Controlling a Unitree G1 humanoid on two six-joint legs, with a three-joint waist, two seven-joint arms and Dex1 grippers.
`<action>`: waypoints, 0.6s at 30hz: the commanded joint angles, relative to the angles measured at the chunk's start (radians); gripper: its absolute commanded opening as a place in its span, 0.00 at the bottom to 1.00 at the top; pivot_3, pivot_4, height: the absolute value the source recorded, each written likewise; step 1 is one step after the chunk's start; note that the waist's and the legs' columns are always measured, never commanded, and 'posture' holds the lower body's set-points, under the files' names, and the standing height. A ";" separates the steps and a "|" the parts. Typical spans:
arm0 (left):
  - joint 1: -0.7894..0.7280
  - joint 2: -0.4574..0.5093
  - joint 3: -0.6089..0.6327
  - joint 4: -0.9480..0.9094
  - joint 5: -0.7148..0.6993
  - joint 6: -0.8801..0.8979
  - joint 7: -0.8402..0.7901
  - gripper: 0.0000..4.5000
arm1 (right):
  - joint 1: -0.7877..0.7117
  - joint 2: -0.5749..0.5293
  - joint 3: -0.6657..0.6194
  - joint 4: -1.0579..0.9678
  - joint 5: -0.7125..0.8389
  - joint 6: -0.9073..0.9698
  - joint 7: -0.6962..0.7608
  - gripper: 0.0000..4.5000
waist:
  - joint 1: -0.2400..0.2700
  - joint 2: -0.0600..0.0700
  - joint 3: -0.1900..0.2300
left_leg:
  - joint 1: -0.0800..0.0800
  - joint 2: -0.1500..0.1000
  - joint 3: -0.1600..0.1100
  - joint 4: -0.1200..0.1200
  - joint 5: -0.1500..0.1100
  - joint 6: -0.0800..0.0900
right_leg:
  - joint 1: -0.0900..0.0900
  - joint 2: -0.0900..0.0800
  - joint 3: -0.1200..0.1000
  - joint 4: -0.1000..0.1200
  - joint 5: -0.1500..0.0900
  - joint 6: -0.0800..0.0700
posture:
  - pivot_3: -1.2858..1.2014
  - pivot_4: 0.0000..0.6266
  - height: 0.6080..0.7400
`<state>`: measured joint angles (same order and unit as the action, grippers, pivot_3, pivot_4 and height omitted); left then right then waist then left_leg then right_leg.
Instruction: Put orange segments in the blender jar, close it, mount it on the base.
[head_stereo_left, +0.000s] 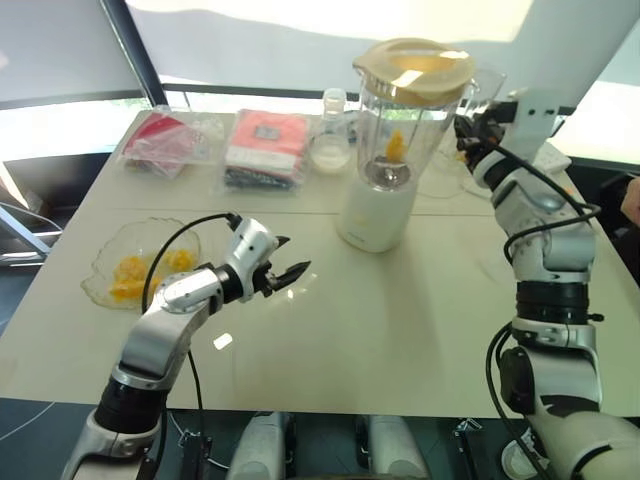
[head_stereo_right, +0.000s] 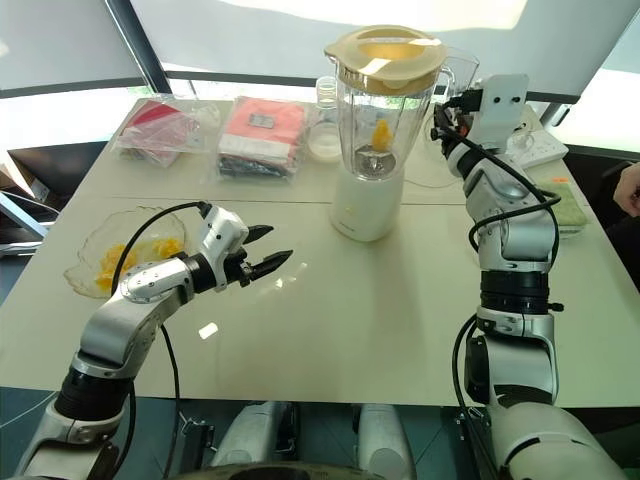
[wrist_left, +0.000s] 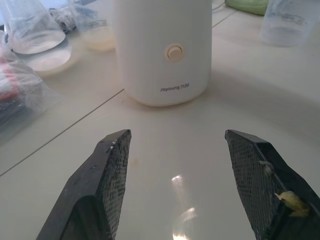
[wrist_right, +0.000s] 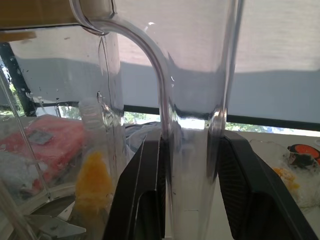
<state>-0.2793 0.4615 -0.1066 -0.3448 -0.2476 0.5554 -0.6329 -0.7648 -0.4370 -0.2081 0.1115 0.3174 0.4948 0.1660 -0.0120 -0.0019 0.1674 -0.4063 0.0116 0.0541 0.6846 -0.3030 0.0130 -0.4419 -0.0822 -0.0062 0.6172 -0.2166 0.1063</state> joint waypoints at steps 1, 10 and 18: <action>-0.016 0.005 -0.006 -0.010 0.006 -0.026 -0.006 0.69 | 0.000 0.001 -0.004 -0.045 -0.005 0.004 0.009 0.22 | -0.001 0.000 0.000 | 0.000 0.000 0.000 0.000 0.000 0.000 | 0.000 0.000 0.000 0.000 0.000 0.000 | 0.52 0.24 1.00; -0.021 -0.001 -0.007 0.000 0.012 -0.033 -0.008 0.69 | -0.009 -0.008 -0.001 -0.028 -0.006 0.029 0.019 0.22 | -0.001 0.000 0.000 | 0.001 0.000 0.000 0.000 0.000 0.000 | 0.001 0.000 0.000 0.001 0.000 0.000 | 0.52 0.24 1.00; -0.018 -0.014 0.009 0.011 -0.017 -0.007 -0.009 0.71 | 0.016 -0.016 -0.010 -0.060 -0.011 0.064 0.022 0.88 | -0.001 0.000 0.000 | 0.003 0.000 0.000 0.000 0.000 0.000 | 0.002 0.000 0.000 0.001 0.000 0.000 | 0.52 0.24 1.00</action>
<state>-0.2846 0.4513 -0.1195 -0.3173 -0.2351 0.5409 -0.6387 -0.7447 -0.4425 -0.2064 0.1107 0.3130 0.5624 0.1875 -0.0133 -0.0020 0.1671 -0.4036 0.0117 0.0544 0.6846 -0.3029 0.0130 -0.4395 -0.0820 -0.0061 0.6181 -0.2165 0.1062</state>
